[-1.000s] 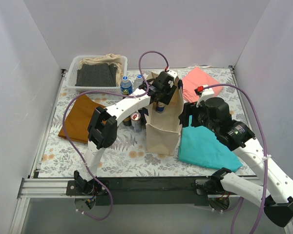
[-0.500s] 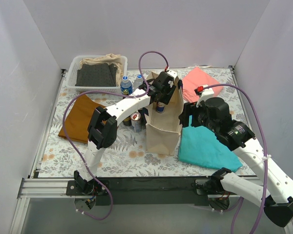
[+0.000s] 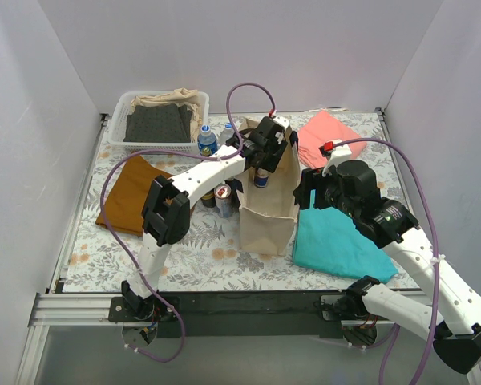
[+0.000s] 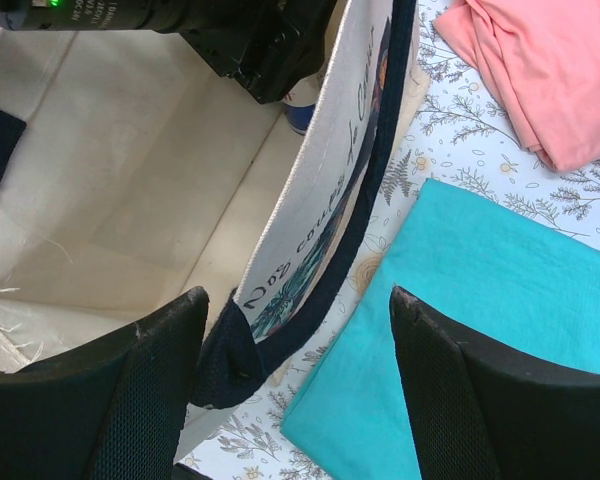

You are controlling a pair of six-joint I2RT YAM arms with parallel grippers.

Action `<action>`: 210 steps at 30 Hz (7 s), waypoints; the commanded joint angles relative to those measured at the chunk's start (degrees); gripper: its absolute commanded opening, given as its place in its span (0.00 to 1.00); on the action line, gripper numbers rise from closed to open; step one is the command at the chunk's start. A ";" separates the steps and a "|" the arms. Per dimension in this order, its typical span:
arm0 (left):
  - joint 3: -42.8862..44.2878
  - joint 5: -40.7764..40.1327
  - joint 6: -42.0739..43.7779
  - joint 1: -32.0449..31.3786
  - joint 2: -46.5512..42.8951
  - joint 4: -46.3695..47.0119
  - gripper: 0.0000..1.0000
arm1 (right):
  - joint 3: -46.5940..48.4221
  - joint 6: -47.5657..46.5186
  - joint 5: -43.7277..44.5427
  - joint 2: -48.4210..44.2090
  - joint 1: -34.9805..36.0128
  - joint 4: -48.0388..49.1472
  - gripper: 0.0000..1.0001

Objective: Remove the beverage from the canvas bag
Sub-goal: Take out the drink from the canvas bag, then place the drink at the center of the board.

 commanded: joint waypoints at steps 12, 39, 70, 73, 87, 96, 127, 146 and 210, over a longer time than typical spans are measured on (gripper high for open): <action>5.97 0.61 -0.48 0.26 -8.98 -2.74 0.00 | -0.10 0.79 1.16 -1.28 -0.15 0.77 0.79; 7.47 8.25 -2.42 0.17 -18.47 -4.06 0.00 | 0.43 1.50 1.68 -1.01 -0.24 0.77 0.79; -13.88 7.38 -5.58 0.17 -44.13 17.38 0.00 | -0.45 3.69 3.71 -3.56 -0.24 0.06 0.79; -17.48 5.98 -5.67 0.17 -47.29 21.33 0.00 | -0.45 3.70 3.70 -3.39 -0.24 0.06 0.79; -24.61 -5.18 -3.39 0.17 -55.29 23.90 0.00 | 0.16 3.78 3.35 -0.93 -0.24 0.15 0.79; -26.63 -15.28 -3.30 0.17 -59.69 19.15 0.00 | 0.78 3.69 3.09 0.39 -0.24 0.15 0.79; -36.91 -15.91 -14.11 0.17 -64.96 0.08 0.00 | -0.01 4.05 4.85 0.39 -0.24 0.42 0.79; -57.04 -20.57 -15.16 -1.06 -67.52 12.81 0.00 | -0.45 4.40 5.02 0.22 -0.33 0.41 0.79; -73.83 -27.69 -16.92 -3.17 -53.98 39.01 0.06 | -2.47 4.66 6.43 -0.05 -0.24 0.42 0.79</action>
